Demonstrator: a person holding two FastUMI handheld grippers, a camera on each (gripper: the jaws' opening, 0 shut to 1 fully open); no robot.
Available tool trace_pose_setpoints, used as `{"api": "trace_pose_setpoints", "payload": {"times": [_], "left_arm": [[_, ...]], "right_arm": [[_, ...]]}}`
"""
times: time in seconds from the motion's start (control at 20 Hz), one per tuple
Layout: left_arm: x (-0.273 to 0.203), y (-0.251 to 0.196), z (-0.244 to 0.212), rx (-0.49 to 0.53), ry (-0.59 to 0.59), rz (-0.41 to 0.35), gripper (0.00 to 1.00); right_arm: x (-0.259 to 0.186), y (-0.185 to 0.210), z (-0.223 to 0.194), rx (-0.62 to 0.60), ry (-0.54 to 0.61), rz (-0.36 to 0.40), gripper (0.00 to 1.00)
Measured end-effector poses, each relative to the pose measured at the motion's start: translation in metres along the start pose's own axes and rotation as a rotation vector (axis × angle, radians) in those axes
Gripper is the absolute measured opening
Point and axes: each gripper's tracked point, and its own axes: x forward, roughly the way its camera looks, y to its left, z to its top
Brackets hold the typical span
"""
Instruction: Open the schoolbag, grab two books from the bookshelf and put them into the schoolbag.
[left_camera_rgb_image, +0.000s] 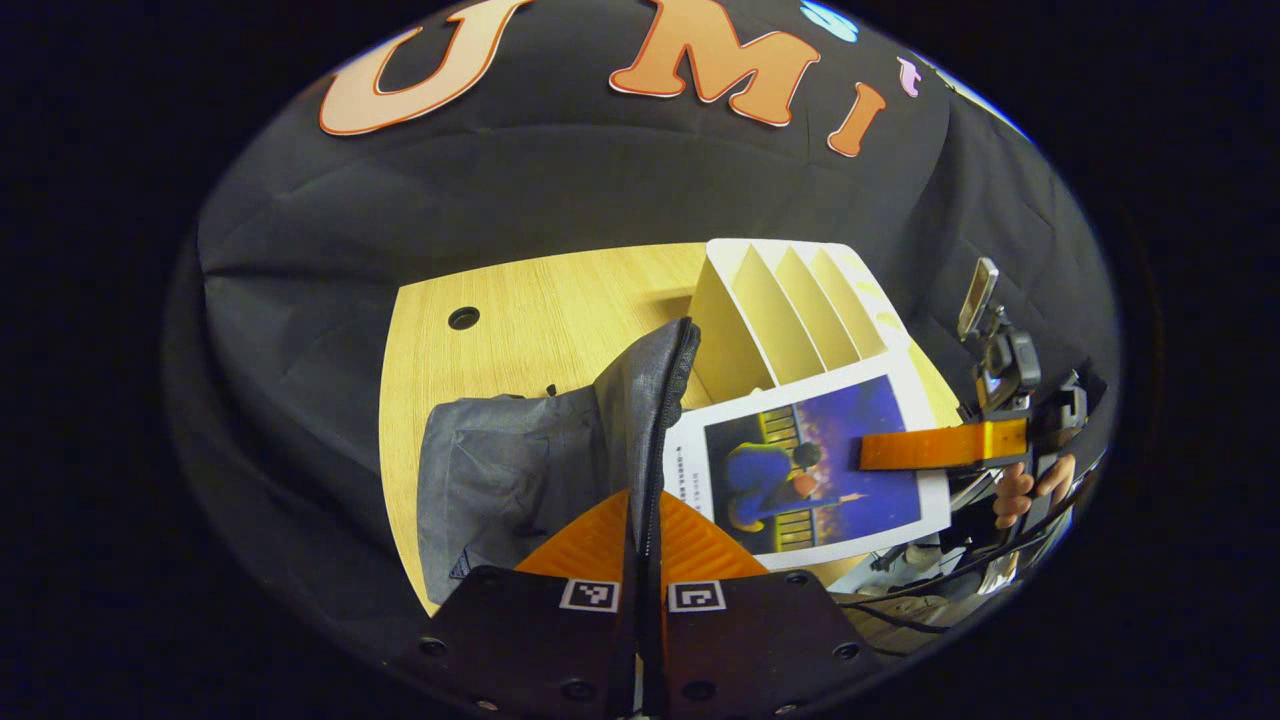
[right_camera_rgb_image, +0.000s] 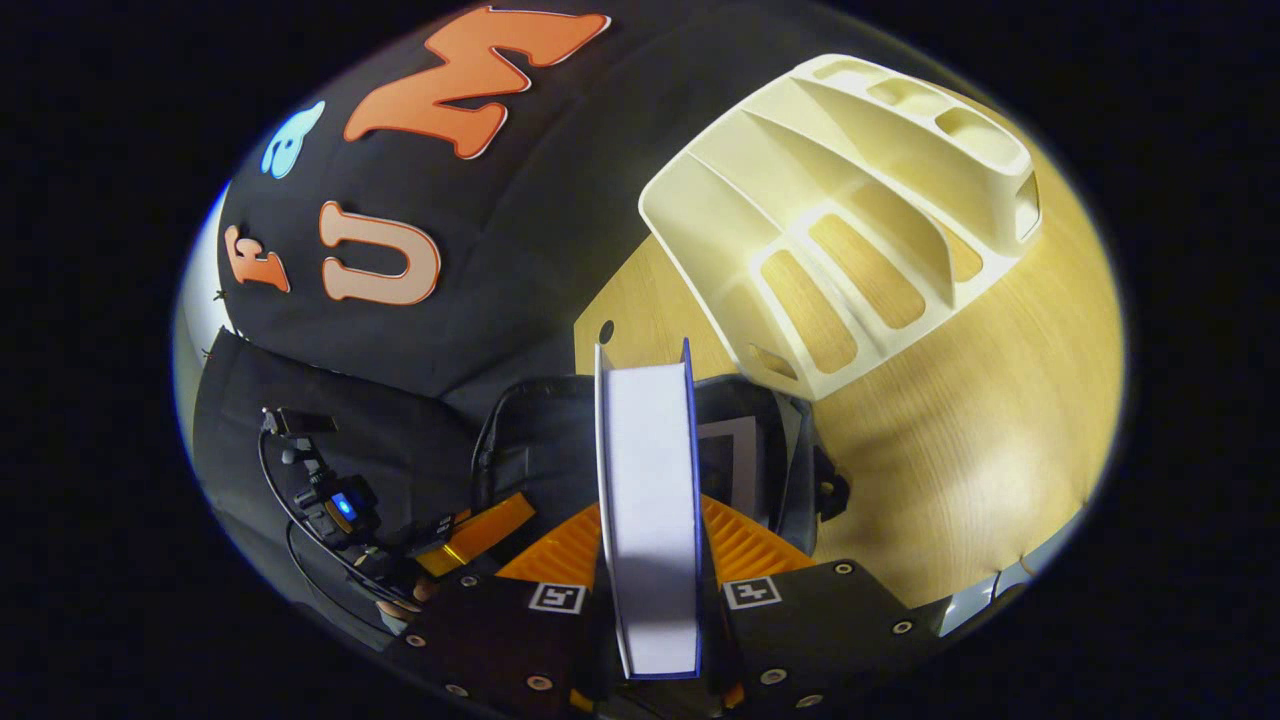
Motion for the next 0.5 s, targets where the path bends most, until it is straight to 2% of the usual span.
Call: {"api": "trace_pose_setpoints", "payload": {"times": [0.15,0.4,0.5], "left_arm": [[-0.004,0.000,0.002,-0.003,-0.014,-0.006,0.04],[-0.008,-0.007,0.004,-0.019,-0.047,-0.030,0.04],[-0.007,-0.016,0.004,-0.018,-0.052,-0.053,0.04]], "right_arm": [[0.021,0.006,-0.009,0.082,0.018,0.054,0.35],[0.056,0.007,-0.018,0.063,0.018,0.077,0.35],[0.060,-0.001,-0.026,0.108,0.027,0.089,0.36]]}}
